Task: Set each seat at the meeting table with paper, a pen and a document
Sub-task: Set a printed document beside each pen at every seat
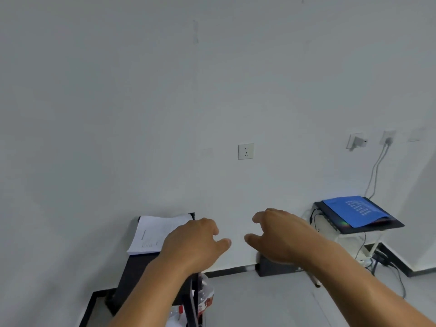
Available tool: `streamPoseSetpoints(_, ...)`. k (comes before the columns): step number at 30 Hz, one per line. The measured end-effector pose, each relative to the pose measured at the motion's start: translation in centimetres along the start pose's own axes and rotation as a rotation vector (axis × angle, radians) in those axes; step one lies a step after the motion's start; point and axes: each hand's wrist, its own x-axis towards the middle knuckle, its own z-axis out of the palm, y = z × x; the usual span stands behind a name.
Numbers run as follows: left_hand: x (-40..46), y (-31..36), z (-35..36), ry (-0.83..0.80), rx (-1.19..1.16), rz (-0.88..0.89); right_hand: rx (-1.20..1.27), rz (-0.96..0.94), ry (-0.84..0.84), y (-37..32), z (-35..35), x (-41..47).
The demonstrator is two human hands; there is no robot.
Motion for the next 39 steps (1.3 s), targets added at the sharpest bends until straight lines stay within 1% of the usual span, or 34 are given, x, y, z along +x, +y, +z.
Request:
streamPoseSetpoints(5, 9.9, -0.2, -1.2, -0.068, -0.004, 0.05, -0.06, 0.05, -0.032, 0.6, -2.0, 8.9)
streamPoseSetpoints(10, 17.0, -0.3, -3.5, -0.052, -0.012, 0.041, -0.055, 0.052, -0.012, 1.2, -4.3, 16.0)
streamPoseSetpoints(13, 20.2, -0.8, -4.5, -0.042, -0.004, 0.004, -0.04, 0.025, -0.019, 1.4, -4.6, 19.7)
streamPoseSetpoints(17, 24.4, -1.3, -4.4, -0.048, -0.016, -0.077, -0.028, -0.058, -0.047, 2.3, -4.2, 25.7)
streamPoseSetpoints(21, 27.2, -1.5, -3.9, -0.085, -0.013, -0.196, -0.034, -0.149, -0.108, 3.0, -2.7, 31.3)
streamPoseSetpoints(25, 31.1, -1.4, -3.7, -0.038, -0.054, -0.386, -0.05, -0.335, -0.161, 3.6, -2.1, 38.6)
streamPoseSetpoints(29, 32.2, -1.8, -3.3, -0.031, -0.095, -0.548, -0.045, -0.516, -0.24, 2.4, -1.1, 43.4)
streamPoseSetpoints(34, 30.6, -3.8, -2.2, -0.045, -0.13, -0.76, -0.048, -0.7, -0.376, -1.3, 0.8, 46.1)
streamPoseSetpoints(37, 29.5, -5.4, -1.2, -0.058, -0.171, -0.86, -0.064, -0.772, -0.433, -4.0, 2.4, 47.2)
streamPoseSetpoints(39, 29.3, -6.3, -0.7, -0.063, -0.199, -0.895, -0.074, -0.794, -0.458, -5.5, 3.2, 47.7)
